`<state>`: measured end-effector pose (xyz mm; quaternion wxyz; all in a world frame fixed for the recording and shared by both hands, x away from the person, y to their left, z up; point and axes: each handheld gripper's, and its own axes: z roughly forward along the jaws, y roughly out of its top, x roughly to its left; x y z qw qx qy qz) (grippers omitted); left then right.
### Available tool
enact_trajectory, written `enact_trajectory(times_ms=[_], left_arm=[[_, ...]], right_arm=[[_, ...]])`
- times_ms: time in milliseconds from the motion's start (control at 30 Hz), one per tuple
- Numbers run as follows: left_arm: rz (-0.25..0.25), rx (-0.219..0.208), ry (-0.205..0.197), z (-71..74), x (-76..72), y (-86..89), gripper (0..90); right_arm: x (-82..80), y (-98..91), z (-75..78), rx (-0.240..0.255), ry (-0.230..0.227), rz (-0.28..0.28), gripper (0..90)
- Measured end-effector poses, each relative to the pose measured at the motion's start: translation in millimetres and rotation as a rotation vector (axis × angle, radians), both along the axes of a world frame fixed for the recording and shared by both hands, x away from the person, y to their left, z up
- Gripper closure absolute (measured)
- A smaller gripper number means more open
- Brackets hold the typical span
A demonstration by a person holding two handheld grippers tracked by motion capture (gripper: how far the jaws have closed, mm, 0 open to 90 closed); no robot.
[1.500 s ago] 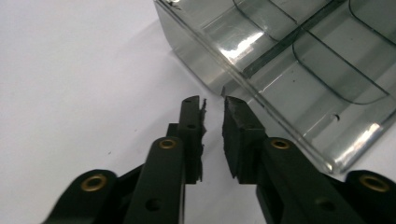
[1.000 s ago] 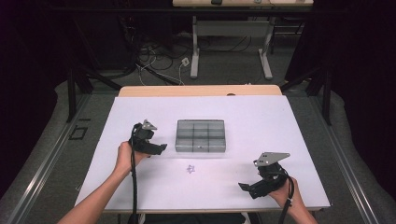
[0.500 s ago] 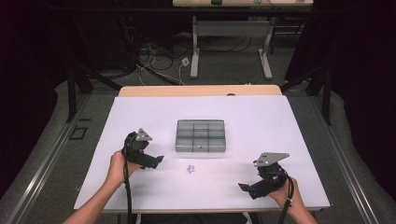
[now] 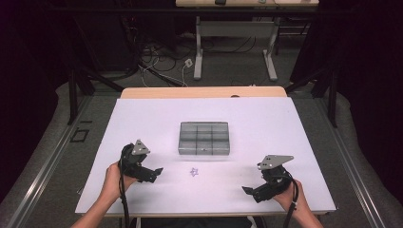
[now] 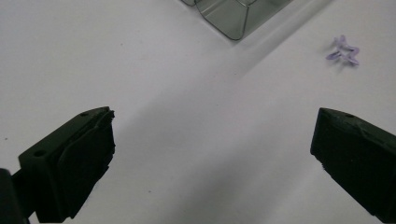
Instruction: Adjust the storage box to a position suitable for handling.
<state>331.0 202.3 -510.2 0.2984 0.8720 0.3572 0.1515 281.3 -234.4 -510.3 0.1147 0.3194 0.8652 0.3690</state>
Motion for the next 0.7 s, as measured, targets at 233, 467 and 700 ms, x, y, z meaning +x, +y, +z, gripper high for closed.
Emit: enact_trajectory(times_ms=[233, 467, 700], left_arm=[[-0.006, -0.007, -0.020, 1.8, -12.9, 3.6, 0.0], [0.000, -0.011, -0.034, 3.2, -28.0, 10.0, 0.0], [0.018, -0.012, -0.052, 6.0, -39.7, 18.7, 0.0]], right_arm=[[-1.6, -4.1, 0.7, -0.002, 0.000, -0.005, 0.0], [-1.9, -2.3, 1.2, -0.006, 0.002, -0.010, 0.0], [-0.4, -0.9, -0.2, 0.000, -0.002, -0.016, 0.0]])
